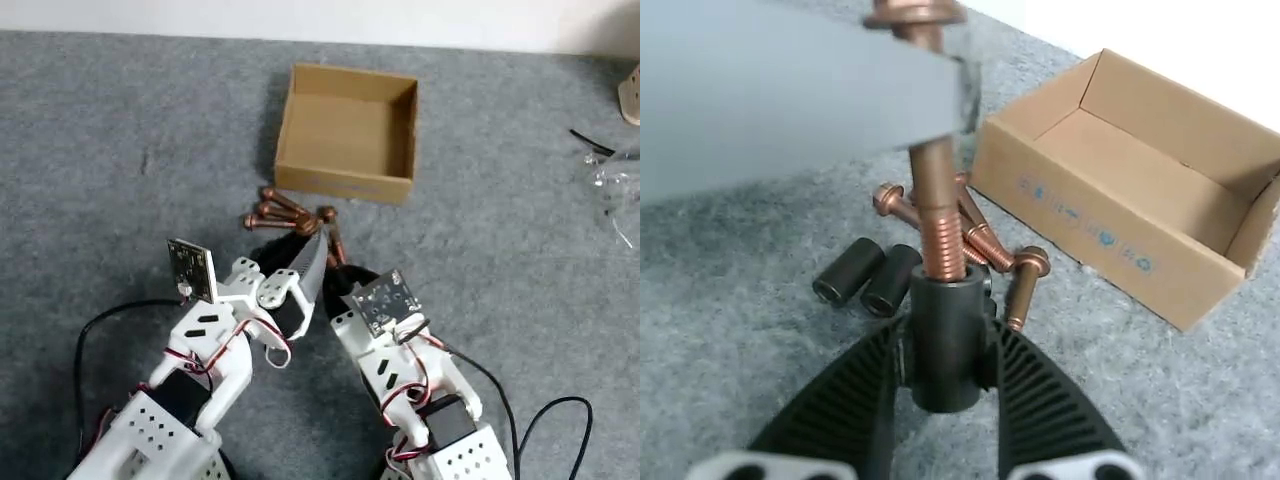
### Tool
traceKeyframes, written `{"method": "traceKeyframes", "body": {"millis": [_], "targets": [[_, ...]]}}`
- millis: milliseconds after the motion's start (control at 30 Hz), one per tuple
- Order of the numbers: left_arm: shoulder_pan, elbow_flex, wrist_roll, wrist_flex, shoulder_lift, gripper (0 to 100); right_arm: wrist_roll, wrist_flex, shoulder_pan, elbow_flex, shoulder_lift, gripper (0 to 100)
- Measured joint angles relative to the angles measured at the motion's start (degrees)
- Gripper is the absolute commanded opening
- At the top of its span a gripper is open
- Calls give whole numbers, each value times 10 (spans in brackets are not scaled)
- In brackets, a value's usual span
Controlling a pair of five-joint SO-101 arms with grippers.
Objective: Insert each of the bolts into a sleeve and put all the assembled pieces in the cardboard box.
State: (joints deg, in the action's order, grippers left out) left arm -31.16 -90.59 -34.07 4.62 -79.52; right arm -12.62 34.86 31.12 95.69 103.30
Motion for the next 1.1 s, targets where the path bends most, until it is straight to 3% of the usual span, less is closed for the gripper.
{"method": "traceKeyframes", "body": {"millis": [533, 867, 1100], "targets": [[0, 8, 0, 54, -8, 6, 0, -3, 2, 0, -1, 5], [-3, 3, 4, 59, -7, 6, -1, -93, 4, 1, 0, 5], [-2, 4, 4, 59, -8, 6, -1, -103, 6, 1, -2, 5]]}}
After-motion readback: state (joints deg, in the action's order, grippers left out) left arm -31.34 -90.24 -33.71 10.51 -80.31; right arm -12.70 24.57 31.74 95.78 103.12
